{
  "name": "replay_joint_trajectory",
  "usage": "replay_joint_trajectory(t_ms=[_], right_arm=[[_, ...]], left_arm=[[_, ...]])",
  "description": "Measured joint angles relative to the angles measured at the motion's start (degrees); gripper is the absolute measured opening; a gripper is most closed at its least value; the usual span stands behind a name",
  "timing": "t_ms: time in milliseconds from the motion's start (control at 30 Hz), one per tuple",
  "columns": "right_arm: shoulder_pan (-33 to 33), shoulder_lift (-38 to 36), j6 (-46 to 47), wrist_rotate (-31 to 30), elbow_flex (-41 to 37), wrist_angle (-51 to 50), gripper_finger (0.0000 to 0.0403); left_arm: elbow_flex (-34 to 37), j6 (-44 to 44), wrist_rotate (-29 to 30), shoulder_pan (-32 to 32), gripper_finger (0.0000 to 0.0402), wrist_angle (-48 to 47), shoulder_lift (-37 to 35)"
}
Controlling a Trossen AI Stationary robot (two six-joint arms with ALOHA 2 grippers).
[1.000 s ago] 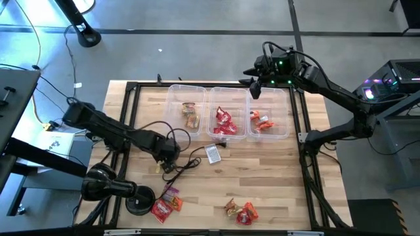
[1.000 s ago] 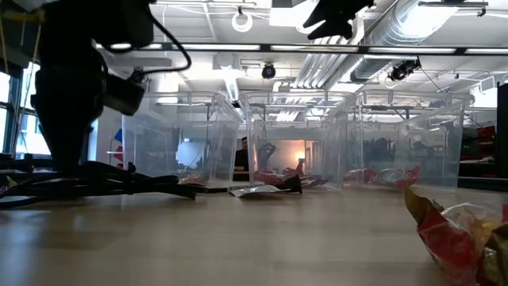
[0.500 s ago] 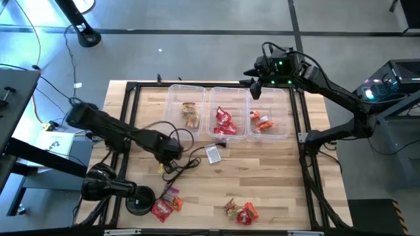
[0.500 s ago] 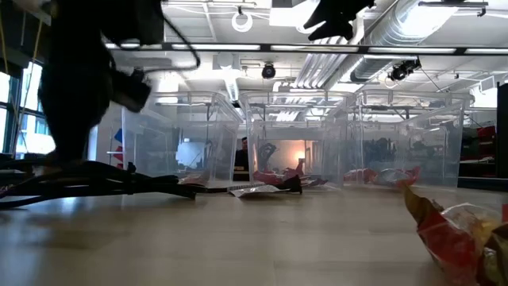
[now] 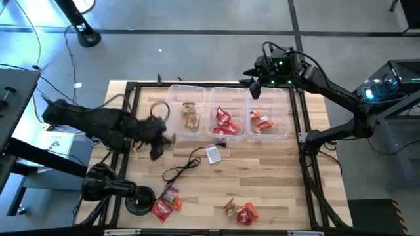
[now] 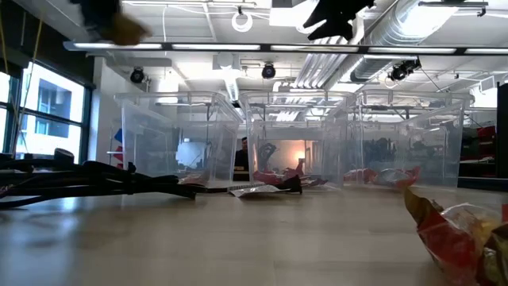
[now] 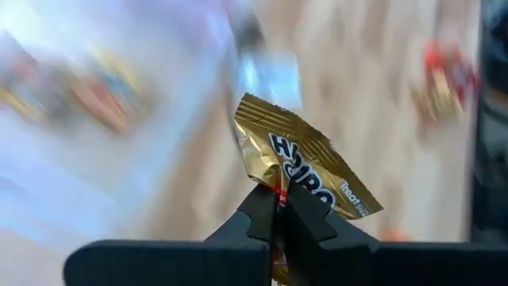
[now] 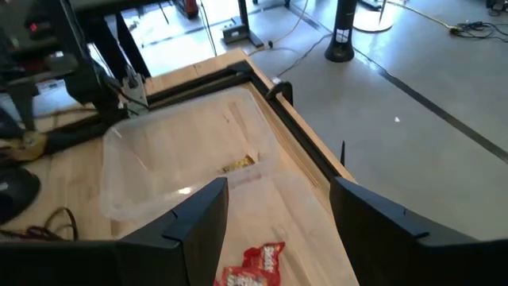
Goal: Sort candy
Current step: Put the gold candy pack into the left transparent bin
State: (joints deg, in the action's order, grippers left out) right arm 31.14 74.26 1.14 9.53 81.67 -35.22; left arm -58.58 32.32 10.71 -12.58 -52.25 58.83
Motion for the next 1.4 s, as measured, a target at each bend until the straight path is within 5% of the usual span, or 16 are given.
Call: replay_joint_trajectory(t_ms=[133,367,533,767,967,1100,1267,1400], right_arm=[[0.0,0.0,1.0,0.6,0.0,1.7,0.0215],[0.0,0.0,1.4,0.6,0.0,2.5,0.0215],[0.0,0.0,1.4,1.9,0.0,2.4,0.0215],[0.0,-0.6,-0.2,4.0,0.0,2.5,0.0215],[0.0,-0.9,-3.4,4.7,0.0,3.2,0.0215],[0.0,-0.9,-5.1,7.5,0.0,3.4,0.0215],[0.0,-0.9,-6.7,10.7,0.0,3.3,0.0215],[0.0,-0.9,-7.6,13.6,0.0,3.4,0.0215]], left_arm=[[-4.7,-8.8,10.8,4.8,0.0001,0.2,2.2],[-5.2,-25.7,13.1,19.1,0.0009,6.2,14.1],[-5.2,-28.1,9.2,26.1,0.0058,8.5,21.5],[-6.6,-20.8,-1.7,29.0,0.016,7.6,22.3],[-15.2,-18.4,-2.1,29.1,0.0217,0.7,21.9],[-24.1,-13.6,-8.9,27.2,0.0227,-2.2,21.1],[-30.5,-13.6,-9.3,17.8,0.0227,-3.9,19.5],[-29.4,-7.9,-5.9,6.3,0.0227,-14.8,20.6]])
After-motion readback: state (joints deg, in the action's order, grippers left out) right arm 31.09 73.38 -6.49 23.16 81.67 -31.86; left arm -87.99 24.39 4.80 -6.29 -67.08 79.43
